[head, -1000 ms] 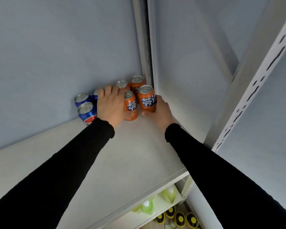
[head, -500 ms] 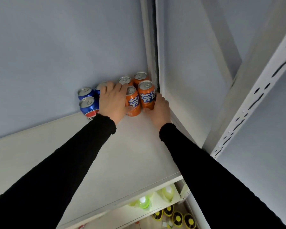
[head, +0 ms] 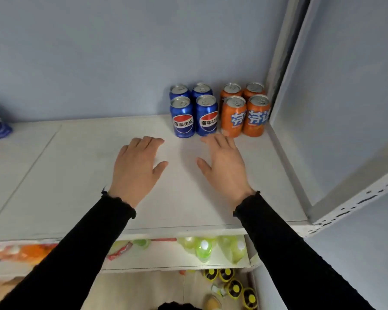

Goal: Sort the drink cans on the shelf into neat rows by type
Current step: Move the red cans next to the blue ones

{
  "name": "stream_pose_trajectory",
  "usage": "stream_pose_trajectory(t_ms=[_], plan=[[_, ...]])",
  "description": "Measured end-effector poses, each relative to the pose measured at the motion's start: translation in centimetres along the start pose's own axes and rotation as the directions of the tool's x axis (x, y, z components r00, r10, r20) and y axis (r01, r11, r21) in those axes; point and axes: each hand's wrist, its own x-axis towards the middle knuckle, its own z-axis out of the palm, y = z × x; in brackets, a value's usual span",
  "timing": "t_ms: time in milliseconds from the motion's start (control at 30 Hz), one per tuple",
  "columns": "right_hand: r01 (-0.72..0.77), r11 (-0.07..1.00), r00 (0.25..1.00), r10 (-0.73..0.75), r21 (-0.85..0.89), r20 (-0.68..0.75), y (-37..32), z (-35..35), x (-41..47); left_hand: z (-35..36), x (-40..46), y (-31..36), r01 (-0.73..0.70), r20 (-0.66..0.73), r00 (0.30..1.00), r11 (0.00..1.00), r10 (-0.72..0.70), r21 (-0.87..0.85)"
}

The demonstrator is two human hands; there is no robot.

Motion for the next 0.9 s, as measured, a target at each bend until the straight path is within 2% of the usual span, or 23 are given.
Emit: stream_pose_trajectory(t_ms=[167, 367, 600, 900], plan=[[0.154, 0.987, 0.983, -0.158, 0.043, 0.097, -8.6, 4.1, 0.6, -1.4, -6.0, -8.4, 0.176, 0.048, 0.983, 0.983, -0.178, 0.042], [0.302, 0.948, 0.939, -0.315, 0.103, 0.140, -21.8, 9.7, 0.8, -5.0, -13.8, -20.1, 0.307, 0.034, 0.950, 0.948, -0.310, 0.082], [0.358, 0.922, 0.916, -0.378, 0.148, 0.138, -38.2, 15.7, 0.1, -9.4, -22.9, -34.7, 0.360, 0.016, 0.932, 0.927, -0.363, 0.108], [0.379, 0.905, 0.898, -0.410, 0.192, 0.161, -51.3, 21.0, 1.8, -12.0, -27.8, -47.9, 0.426, -0.033, 0.905, 0.901, -0.425, 0.078]])
